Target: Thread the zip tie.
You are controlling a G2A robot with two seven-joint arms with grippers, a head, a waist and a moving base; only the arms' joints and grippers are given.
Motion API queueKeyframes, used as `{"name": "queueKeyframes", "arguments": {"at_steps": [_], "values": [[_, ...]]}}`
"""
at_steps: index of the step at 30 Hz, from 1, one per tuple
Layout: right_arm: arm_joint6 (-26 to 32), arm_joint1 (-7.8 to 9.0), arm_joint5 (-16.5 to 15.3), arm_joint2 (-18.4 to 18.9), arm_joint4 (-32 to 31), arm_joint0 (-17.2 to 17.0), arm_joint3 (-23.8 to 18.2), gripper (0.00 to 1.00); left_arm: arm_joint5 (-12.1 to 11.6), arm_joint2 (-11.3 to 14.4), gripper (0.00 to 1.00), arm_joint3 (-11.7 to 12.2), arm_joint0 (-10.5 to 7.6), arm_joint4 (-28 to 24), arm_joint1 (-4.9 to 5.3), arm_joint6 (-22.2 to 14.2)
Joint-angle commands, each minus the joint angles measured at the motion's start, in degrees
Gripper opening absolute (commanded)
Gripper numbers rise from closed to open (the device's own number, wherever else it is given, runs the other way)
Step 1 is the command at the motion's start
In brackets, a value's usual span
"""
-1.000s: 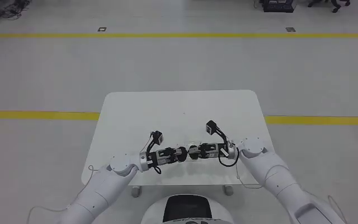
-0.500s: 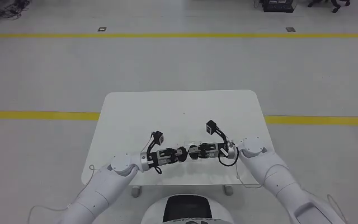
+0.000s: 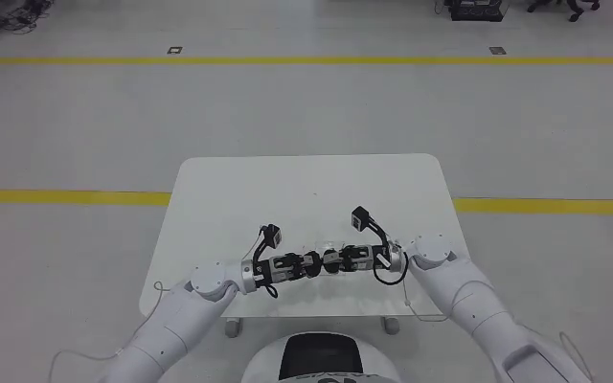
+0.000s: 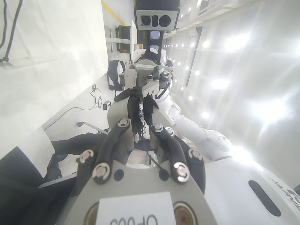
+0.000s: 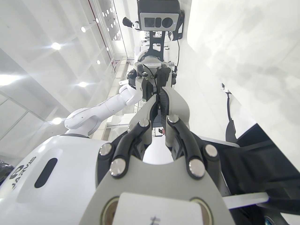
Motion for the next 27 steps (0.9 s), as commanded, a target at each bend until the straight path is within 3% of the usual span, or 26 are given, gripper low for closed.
{"name": "queueKeyframes", "arguments": {"at_steps": [1, 4, 9, 10, 11, 19, 27], "values": [[0.0, 0.0, -0.03, 0.0, 0.02, -0.01, 0.02, 0.0, 0.0, 0.01, 0.07, 0.0, 0.01, -0.01, 0.0, -0.01], [-0.05, -0.01, -0.02, -0.01, 0.04, -0.03, 0.04, 0.0, 0.0, 0.03, 0.0, -0.02, 0.0, 0.04, 0.01, -0.08], [-0.11, -0.01, 0.01, -0.01, 0.01, -0.02, 0.09, 0.0, 0.0, 0.09, 0.0, 0.09, -0.03, 0.07, 0.02, -0.22], [-0.16, -0.01, 0.05, 0.0, 0.0, -0.03, 0.11, 0.1, 0.0, 0.1, 0.0, 0.11, -0.05, 0.08, 0.02, -0.24], [-0.37, -0.01, 0.16, 0.07, 0.12, -0.07, 0.17, 1.0, 0.0, 0.1, 0.0, 0.12, -0.06, 0.11, 0.02, -0.25], [-1.35, 0.63, 0.14, 1.91, -0.12, -0.57, -0.07, 1.0, 0.0, -0.26, 0.0, -0.07, 0.1, 1.37, 0.11, -0.18], [-2.44, 1.51, 0.71, 4.01, -1.34, -1.56, -1.79, 1.0, 0.0, -2.13, 0.0, -2.0, 1.23, 4.5, 0.39, -1.83]]}}
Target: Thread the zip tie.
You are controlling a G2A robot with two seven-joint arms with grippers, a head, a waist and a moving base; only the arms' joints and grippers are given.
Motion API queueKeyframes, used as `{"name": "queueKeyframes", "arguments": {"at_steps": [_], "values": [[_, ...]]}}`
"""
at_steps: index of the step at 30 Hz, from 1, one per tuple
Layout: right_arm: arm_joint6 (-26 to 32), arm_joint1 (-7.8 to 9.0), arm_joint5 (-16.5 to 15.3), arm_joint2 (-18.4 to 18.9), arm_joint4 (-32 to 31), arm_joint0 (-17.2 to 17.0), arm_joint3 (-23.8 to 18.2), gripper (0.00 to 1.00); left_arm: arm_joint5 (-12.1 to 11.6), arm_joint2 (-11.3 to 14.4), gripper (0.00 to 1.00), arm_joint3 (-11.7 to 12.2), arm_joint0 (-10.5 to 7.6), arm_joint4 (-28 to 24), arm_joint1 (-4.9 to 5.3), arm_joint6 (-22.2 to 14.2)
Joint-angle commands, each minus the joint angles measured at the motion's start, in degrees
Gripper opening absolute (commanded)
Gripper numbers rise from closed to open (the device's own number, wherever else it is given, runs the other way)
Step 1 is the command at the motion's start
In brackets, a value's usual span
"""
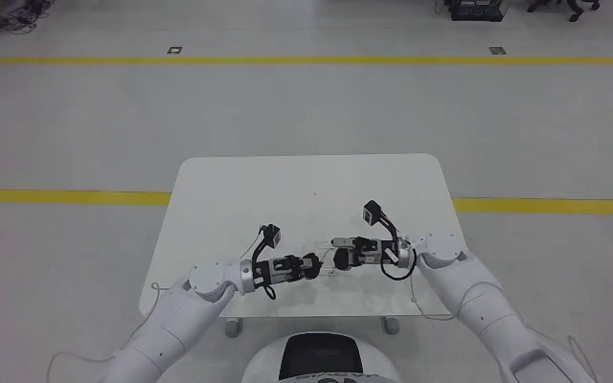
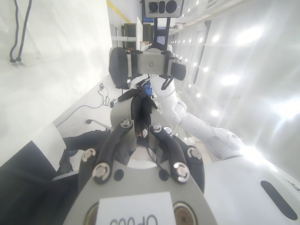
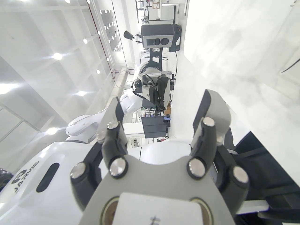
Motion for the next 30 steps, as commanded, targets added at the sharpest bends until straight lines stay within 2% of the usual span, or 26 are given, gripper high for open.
{"name": "queueKeyframes", "arguments": {"at_steps": [1, 6, 9, 12, 16, 23, 27, 30], "values": [[0.04, 0.0, 0.0, 0.0, 0.0, -0.01, -0.04, 1.0, 0.0, -0.43, 0.0, -0.15, 0.34, 0.17, -0.01, -0.61], [0.04, 0.0, 0.0, 0.0, 0.0, -0.01, -0.04, 1.0, 0.0, -0.43, 0.0, -0.15, 0.34, 0.17, -0.01, -0.61], [0.04, 0.0, 0.0, 0.0, 0.0, -0.01, -0.04, 1.0, 0.59, -0.07, 0.0, -0.64, 0.36, 1.99, 0.01, 1.45], [0.04, 0.0, 0.0, 0.0, 0.0, -0.01, -0.04, 1.0, 0.07, -0.98, 0.0, -0.9, 0.51, 2.54, 0.39, 2.1], [0.04, 0.0, 0.0, 0.0, 0.0, -0.01, -0.04, 1.0, 0.0, -3.93, 0.0, -2.1, 1.24, 4.64, 1.47, 2.62], [0.04, 0.0, 0.0, 0.0, 0.0, -0.01, -0.04, 1.0, 0.0, -10.49, 0.0, -4.85, 4.81, 5.04, 3.54, 2.28], [0.04, 0.0, 0.0, 0.0, 0.0, -0.01, -0.04, 1.0, 0.0, -12.3, 0.0, -5.9, 6.15, 4.29, 4.13, 1.77], [-0.87, 0.02, 0.17, -0.03, -0.74, 0.0, -0.33, 1.0, 0.0, -12.68, 0.0, -6.42, 6.66, 4.26, 4.35, 1.91]]}}
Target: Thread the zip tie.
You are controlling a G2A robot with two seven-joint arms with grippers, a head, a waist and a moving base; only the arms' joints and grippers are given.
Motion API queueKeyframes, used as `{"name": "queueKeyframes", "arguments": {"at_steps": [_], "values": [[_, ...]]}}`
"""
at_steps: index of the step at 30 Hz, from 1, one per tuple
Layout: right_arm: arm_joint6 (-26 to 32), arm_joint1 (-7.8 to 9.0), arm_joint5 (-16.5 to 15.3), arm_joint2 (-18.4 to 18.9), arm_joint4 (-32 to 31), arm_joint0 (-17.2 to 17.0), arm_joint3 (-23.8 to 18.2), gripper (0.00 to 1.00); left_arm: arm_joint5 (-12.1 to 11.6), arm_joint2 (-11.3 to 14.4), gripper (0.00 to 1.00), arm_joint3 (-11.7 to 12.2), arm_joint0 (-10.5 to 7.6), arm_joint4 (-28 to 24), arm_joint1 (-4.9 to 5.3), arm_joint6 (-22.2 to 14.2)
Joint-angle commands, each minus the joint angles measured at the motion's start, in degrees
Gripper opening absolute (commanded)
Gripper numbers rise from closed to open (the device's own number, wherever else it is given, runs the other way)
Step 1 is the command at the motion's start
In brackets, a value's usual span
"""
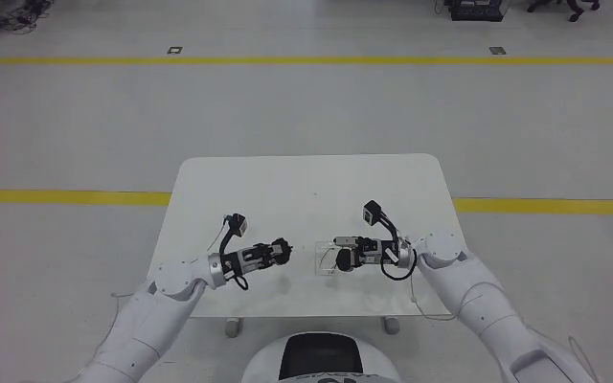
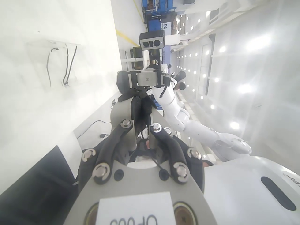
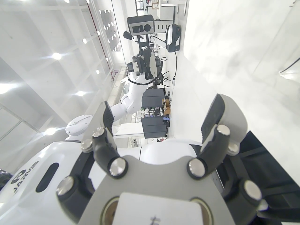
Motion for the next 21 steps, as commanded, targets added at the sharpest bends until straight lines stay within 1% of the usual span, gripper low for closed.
{"name": "queueKeyframes", "arguments": {"at_steps": [1, 3, 4, 6, 10, 12, 14, 15, 21], "values": [[-2.31, 0.11, 0.69, -0.21, -3.1, 0.29, -1.02, 1.0, 0.0, -0.09, 0.0, -0.31, 0.24, -0.04, 0.11, 0.05], [-4.62, 0.33, 2.67, -0.46, -7.24, 0.74, -2.78, 1.0, 0.0, -0.08, 0.0, -0.4, 0.3, -0.1, 0.15, 0.01], [-6.21, 0.53, 4.83, -0.65, -10.88, 1.31, -4.04, 1.0, 0.0, -0.08, 0.0, -0.4, 0.3, -0.1, 0.15, 0.01], [-7.76, 0.71, 7.56, -0.94, -14.27, 1.68, -6.57, 1.0, 0.0, -0.08, 0.0, -0.4, 0.3, -0.1, 0.15, 0.01], [-9.17, 1.06, 14.84, -1.93, -21.69, 2.96, -11.45, 1.0, 0.0, -0.08, 0.0, -0.4, 0.3, -0.1, 0.15, 0.01], [-9.71, 1.12, 19.49, -3.28, -26.59, 3.67, -14.18, 1.0, 0.0, -0.08, 0.0, -0.4, 0.3, -0.1, 0.15, 0.01], [-9.86, 1.08, 22.98, -4.78, -30.19, 3.93, -16.81, 1.0, 0.0, -0.08, 0.0, -0.4, 0.3, -0.1, 0.15, 0.01], [-10.03, 1.1, 23.56, -5.18, -31.47, 3.95, -17.5, 1.0, 0.0, -0.08, 0.0, -0.4, 0.3, -0.1, 0.15, 0.01], [-10.03, 1.1, 23.56, -5.18, -31.47, 3.95, -17.5, 1.0, 0.0, -0.08, 0.0, -0.4, 0.3, -0.1, 0.15, 0.01]]}}
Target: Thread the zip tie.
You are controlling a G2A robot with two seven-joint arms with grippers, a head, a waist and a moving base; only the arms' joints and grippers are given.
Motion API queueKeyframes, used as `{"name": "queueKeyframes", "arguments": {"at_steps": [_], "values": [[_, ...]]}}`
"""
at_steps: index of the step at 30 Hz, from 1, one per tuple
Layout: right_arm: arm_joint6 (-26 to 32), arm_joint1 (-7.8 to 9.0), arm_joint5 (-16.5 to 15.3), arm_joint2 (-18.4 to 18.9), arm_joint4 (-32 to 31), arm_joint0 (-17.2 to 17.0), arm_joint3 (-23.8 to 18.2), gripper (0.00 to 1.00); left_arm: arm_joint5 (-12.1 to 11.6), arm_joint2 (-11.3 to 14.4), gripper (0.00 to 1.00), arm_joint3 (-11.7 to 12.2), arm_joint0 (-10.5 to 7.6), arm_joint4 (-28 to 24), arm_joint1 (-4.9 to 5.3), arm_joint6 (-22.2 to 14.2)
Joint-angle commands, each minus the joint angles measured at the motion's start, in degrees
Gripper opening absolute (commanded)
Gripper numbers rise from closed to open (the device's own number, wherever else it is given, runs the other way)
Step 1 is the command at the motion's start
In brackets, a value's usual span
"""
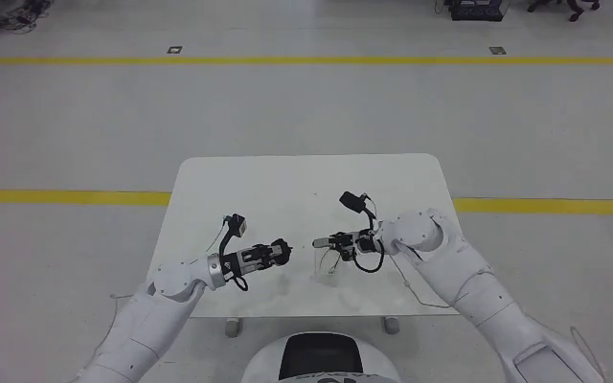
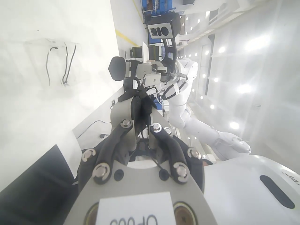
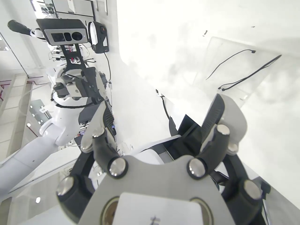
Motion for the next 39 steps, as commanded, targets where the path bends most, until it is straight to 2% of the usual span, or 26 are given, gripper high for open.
{"name": "queueKeyframes", "arguments": {"at_steps": [1, 4, 6, 11, 16, 20, 24, 25, 27, 30, 35, 39], "values": [[0.01, 0.0, 0.0, 0.0, -0.02, 0.0, 0.0, 1.0, 0.0, 0.0, 0.0, 0.0, 0.0, 0.0, 0.0, 0.0], [0.01, 0.0, 0.0, 0.0, -0.02, 0.0, 0.0, 1.0, 0.0, 0.0, 0.0, 0.0, 0.0, 0.0, 0.0, 0.0], [0.01, 0.0, 0.0, 0.0, -0.02, 0.0, 0.0, 1.0, 0.39, 0.15, 0.0, -0.24, 0.03, 0.24, -0.02, 1.28], [0.01, 0.0, 0.0, 0.0, -0.02, 0.0, 0.0, 1.0, 0.0, -1.82, 0.0, -0.63, 0.75, 0.04, 0.57, 1.37], [0.01, 0.0, 0.0, 0.0, -0.02, 0.0, 0.0, 1.0, 0.58, -4.39, 0.0, -1.37, 2.07, 0.8, 1.44, 0.2], [0.01, 0.0, 0.0, 0.0, -0.02, 0.0, 0.0, 1.0, 0.0, -6.39, 0.0, -1.29, 3.16, -2.05, 1.98, -2.02], [0.01, 0.0, 0.0, 0.0, -0.02, 0.0, 0.0, 1.0, 0.0, -6.98, 0.0, -1.56, 3.38, -3.11, 2.15, -3.38], [-0.73, -0.01, 0.36, -0.12, -0.52, -0.16, -0.1, 1.0, 0.0, -6.98, 0.0, -1.56, 3.38, -3.11, 2.15, -3.38], [-2.29, -0.07, 3.84, -1.4, -4.75, 0.13, -2.29, 1.0, 0.0, -6.98, 0.0, -1.56, 3.38, -3.11, 2.15, -3.38], [-2.64, -0.26, 12.99, -3.69, -11.47, 1.15, -5.66, 1.0, 0.0, -6.98, 0.0, -1.56, 3.38, -3.11, 2.15, -3.38], [-0.83, -1.71, 12.99, -6.02, -19.11, 2.98, -4.16, 1.0, 0.0, -6.98, 0.0, -1.56, 3.38, -3.11, 2.15, -3.38], [1.45, -4.34, 12.99, -7.5, -24.3, 4.85, -1.76, 1.0, 0.0, -6.98, 0.0, -1.56, 3.38, -3.11, 2.15, -3.38]]}}
